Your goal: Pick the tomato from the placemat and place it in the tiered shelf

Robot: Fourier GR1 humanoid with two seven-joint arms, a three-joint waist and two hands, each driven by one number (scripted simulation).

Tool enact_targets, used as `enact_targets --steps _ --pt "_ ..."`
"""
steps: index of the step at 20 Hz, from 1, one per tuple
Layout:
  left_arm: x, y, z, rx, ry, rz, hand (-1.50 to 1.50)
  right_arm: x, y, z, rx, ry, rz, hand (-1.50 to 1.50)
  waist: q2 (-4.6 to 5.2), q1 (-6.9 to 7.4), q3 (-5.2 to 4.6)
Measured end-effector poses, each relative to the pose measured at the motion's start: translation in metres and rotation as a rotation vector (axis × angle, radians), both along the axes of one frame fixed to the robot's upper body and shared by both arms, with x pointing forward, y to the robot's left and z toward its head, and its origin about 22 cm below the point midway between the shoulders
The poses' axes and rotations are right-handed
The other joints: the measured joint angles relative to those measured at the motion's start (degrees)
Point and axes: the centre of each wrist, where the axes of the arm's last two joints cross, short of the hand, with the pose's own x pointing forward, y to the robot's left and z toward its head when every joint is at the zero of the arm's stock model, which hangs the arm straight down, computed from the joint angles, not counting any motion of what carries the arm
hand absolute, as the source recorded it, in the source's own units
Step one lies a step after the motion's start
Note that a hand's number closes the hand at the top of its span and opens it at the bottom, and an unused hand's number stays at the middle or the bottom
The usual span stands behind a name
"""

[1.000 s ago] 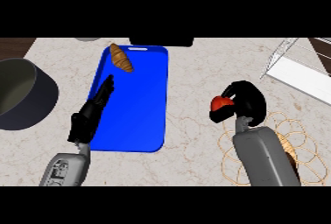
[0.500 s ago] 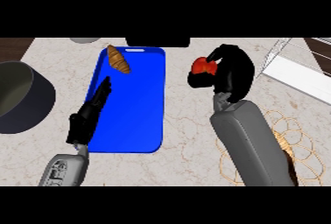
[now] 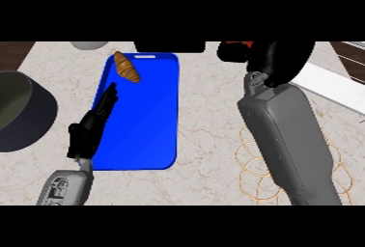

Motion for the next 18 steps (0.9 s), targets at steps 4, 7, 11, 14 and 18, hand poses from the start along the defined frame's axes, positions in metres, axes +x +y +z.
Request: enact_targets --steps 4,7,11,14,18 --pt "0.000 0.002 -0.004 -0.003 -0.001 0.003 0.00 0.001 -0.012 0.023 -0.039 -0.063 -0.077 1.50 0.02 -0.17 0.00" --pt "-0.002 0.003 -0.008 -0.004 0.000 0.000 0.00 0.005 -0.021 0.042 -0.077 -0.091 -0.133 1.50 0.05 -0.12 0.01" --pt "-0.006 -0.001 -0.007 -0.001 0.009 -0.006 0.00 0.008 -0.038 0.063 -0.094 -0.108 -0.192 1.50 0.05 0.03 0.02" --pt "-0.003 -0.005 -0.004 0.002 0.001 -0.005 0.00 0.014 -0.054 0.082 -0.101 -0.113 -0.231 1.50 0.14 0.10 0.03" --pt "-0.005 -0.008 -0.003 -0.001 -0.002 -0.004 0.00 0.022 -0.072 0.094 -0.124 -0.113 -0.289 1.50 0.18 0.26 0.03"
